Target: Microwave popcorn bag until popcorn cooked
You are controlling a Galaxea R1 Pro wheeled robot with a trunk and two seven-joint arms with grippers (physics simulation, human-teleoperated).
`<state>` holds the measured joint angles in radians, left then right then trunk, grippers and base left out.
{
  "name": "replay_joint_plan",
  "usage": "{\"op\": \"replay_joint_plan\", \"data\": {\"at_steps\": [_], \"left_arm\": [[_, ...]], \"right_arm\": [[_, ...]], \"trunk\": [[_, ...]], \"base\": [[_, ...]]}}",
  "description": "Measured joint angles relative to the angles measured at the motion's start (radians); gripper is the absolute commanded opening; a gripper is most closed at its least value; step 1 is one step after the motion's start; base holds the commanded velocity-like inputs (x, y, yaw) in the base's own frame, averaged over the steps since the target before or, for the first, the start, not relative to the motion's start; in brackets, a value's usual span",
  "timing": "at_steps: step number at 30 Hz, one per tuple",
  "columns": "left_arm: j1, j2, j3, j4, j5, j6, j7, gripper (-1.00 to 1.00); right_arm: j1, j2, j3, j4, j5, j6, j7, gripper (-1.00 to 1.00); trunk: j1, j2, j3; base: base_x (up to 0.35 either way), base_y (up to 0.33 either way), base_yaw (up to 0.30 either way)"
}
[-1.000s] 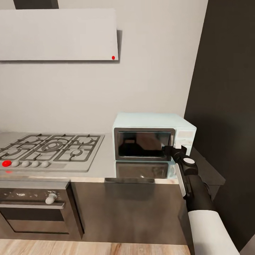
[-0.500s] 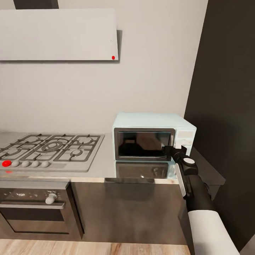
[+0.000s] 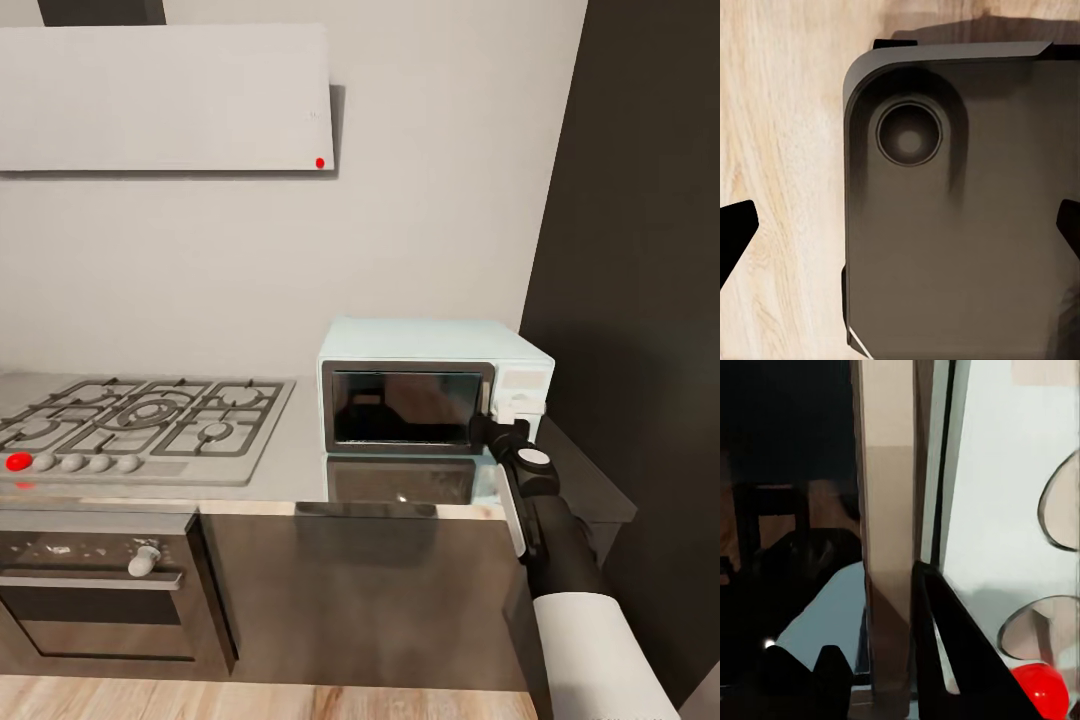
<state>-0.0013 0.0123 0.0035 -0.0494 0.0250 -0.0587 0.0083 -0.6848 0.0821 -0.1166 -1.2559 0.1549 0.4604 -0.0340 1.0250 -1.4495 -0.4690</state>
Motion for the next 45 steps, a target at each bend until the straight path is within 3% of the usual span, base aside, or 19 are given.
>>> {"op": "replay_joint_plan", "data": {"at_steps": [13,20,31,34,36,40,45], "left_arm": [[0.0,0.001,0.0,0.0,0.0,0.0,0.0,1.0],[0.0,0.0,0.001,0.0,0.0,0.0,0.0,1.0],[0.0,-0.002,0.003,0.0,0.0,0.0,0.0,1.0],[-0.001,-0.001,0.002,0.001,0.0,0.0,0.0,1.0],[0.0,-0.001,0.002,0.001,0.0,0.0,0.0,1.0],[-0.001,-0.001,0.004,0.001,0.0,0.0,0.0,1.0],[-0.002,-0.001,0.005,0.0,0.0,0.0,0.0,1.0]], "right_arm": [[0.0,0.0,-0.006,-0.001,-0.001,0.0,0.008,-1.0],[0.0,0.001,-0.058,-0.007,0.001,0.0,0.005,-1.0],[0.001,-0.013,0.0,-0.002,-0.009,0.0,0.006,-1.0],[0.001,-0.018,0.007,0.002,-0.054,-0.003,0.016,-1.0],[0.001,-0.019,0.027,0.003,-0.05,-0.002,0.016,-1.0],[0.001,-0.014,0.007,-0.002,-0.057,0.003,0.033,-1.0],[0.001,-0.025,0.007,-0.001,-0.046,0.002,0.059,-1.0]], "trunk": [[0.0,0.0,0.0],[0.0,0.0,0.0],[0.001,0.0,0.0],[0.001,0.0,0.0],[0.001,0.0,0.0],[0.0,0.0,0.0],[0.0,0.0,0.0]], "base": [[-0.001,0.006,0.0],[-0.135,0.145,0.0],[-0.259,0.001,0.0],[-0.315,0.0,0.0],[-0.158,0.0,0.0],[0.0,0.0,0.0],[0.0,0.0,0.0]]}}
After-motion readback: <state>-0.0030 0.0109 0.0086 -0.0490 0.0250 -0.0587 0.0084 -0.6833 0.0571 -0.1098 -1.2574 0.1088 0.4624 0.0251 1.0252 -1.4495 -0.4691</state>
